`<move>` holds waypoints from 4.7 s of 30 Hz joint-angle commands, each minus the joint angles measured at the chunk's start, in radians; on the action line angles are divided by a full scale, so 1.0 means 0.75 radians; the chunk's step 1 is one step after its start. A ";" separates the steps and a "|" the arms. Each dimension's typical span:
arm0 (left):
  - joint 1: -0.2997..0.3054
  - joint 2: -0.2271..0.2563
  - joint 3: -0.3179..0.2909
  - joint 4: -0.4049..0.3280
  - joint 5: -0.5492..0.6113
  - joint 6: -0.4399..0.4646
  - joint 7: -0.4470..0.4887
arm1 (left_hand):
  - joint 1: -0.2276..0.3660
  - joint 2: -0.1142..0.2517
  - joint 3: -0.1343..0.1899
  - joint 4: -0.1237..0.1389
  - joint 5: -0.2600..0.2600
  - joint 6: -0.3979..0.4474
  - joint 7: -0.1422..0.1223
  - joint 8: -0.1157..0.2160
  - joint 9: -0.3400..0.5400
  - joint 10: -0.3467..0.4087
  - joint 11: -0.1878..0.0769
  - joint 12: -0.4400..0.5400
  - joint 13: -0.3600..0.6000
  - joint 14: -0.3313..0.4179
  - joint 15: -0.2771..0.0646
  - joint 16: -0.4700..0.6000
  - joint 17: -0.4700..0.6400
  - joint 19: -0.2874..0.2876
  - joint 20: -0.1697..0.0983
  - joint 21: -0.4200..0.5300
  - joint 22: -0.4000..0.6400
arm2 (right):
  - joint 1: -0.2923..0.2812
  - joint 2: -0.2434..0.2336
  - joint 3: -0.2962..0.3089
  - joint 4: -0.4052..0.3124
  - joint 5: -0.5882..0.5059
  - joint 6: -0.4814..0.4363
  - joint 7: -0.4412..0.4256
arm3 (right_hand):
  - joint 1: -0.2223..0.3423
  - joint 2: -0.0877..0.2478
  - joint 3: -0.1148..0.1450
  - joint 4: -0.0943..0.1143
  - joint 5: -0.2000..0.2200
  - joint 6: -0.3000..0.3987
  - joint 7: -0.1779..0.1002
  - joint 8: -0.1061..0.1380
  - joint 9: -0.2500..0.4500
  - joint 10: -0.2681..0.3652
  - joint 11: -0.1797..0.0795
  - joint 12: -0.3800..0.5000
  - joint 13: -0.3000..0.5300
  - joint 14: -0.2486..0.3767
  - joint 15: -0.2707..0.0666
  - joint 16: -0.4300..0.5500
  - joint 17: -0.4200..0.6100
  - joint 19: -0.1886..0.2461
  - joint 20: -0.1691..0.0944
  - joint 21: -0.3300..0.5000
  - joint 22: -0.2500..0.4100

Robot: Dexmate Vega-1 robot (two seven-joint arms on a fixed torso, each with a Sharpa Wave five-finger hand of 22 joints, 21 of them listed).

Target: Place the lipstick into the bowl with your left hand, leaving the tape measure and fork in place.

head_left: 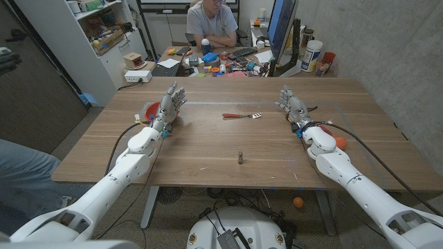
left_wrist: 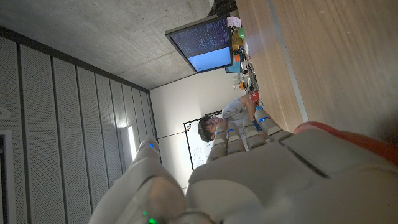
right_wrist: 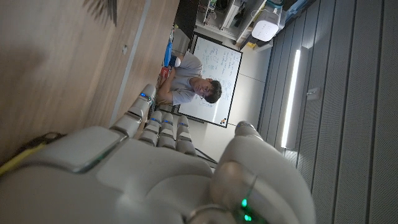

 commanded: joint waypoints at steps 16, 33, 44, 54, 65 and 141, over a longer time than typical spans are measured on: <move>-0.308 0.023 0.209 0.104 0.209 0.107 -0.250 | 0.174 0.083 0.087 -0.090 -0.012 0.014 0.012 0.016 0.008 0.055 0.024 0.007 0.004 0.041 0.030 0.014 -0.002 0.018 0.022 -0.047 0.005 | -0.092 -0.046 0.057 -0.169 -0.061 -0.041 -0.205 | 0.001 0.004 0.004 -0.001 0.005 0.016 -0.005 0.007 0.003 0.011 0.009 -0.001 -0.003 0.005 0.008 0.007 -0.007 0.007 0.002 -0.011 0.007; -0.320 0.176 0.327 -0.188 0.404 0.285 -0.279 | 0.413 0.151 0.187 -0.192 -0.015 0.051 0.028 0.038 0.019 0.084 0.047 0.019 0.032 0.042 0.075 0.007 0.001 0.017 0.073 -0.121 0.009 | -0.050 -0.038 0.091 -0.072 -0.012 0.034 -0.129 | -0.005 0.006 0.001 -0.002 0.005 0.024 -0.012 0.007 0.004 0.022 0.015 -0.008 -0.007 0.018 0.011 0.011 -0.016 0.004 0.008 -0.027 0.007; -0.229 0.326 0.306 -0.362 0.458 0.341 -0.264 | 0.465 0.149 0.203 -0.197 -0.012 0.041 0.033 0.036 0.021 0.079 0.045 0.020 0.039 0.039 0.079 0.006 0.001 0.017 0.079 -0.138 0.010 | 0.024 -0.001 0.062 -0.006 -0.032 0.059 -0.105 | -0.009 0.005 -0.002 -0.003 0.004 0.025 -0.015 0.005 0.004 0.029 0.013 -0.012 -0.009 0.017 0.014 0.010 -0.021 0.000 0.009 -0.038 0.007; -0.245 0.396 0.346 -0.452 0.588 0.328 -0.326 | 0.500 0.141 0.210 -0.199 -0.011 0.039 0.035 0.037 0.022 0.074 0.040 0.020 0.045 0.038 0.078 0.006 0.001 0.017 0.081 -0.151 0.010 | 0.062 0.030 0.037 0.008 -0.059 0.070 -0.114 | -0.011 0.003 -0.004 -0.004 0.004 0.026 -0.017 0.005 0.004 0.034 0.016 -0.015 -0.010 0.018 0.014 0.009 -0.026 -0.001 0.011 -0.045 0.007; -0.275 0.448 0.403 -0.548 0.802 0.289 -0.377 | 0.533 0.128 0.214 -0.199 -0.013 0.050 0.036 0.043 0.023 0.075 0.034 0.022 0.050 0.040 0.075 0.007 0.001 0.021 0.081 -0.162 0.010 | 0.049 0.028 0.033 -0.035 -0.084 0.061 -0.152 | -0.016 0.001 -0.008 -0.004 0.003 0.028 -0.017 0.004 0.004 0.039 0.020 -0.018 -0.011 0.019 0.015 0.009 -0.030 -0.002 0.012 -0.053 0.008; -0.607 0.247 0.669 -0.652 1.597 -0.193 -0.858 | 0.701 0.055 0.220 -0.186 -0.035 0.040 -0.033 0.042 0.026 0.081 -0.034 0.034 0.076 0.078 0.036 0.016 0.003 0.066 0.078 -0.226 0.015 | -0.017 -0.035 0.082 -0.204 -0.143 -0.003 -0.260 | -0.025 -0.044 -0.039 -0.027 0.016 0.037 -0.046 0.000 0.004 0.076 0.001 -0.040 -0.013 0.042 0.002 0.010 -0.067 0.022 0.010 -0.104 0.008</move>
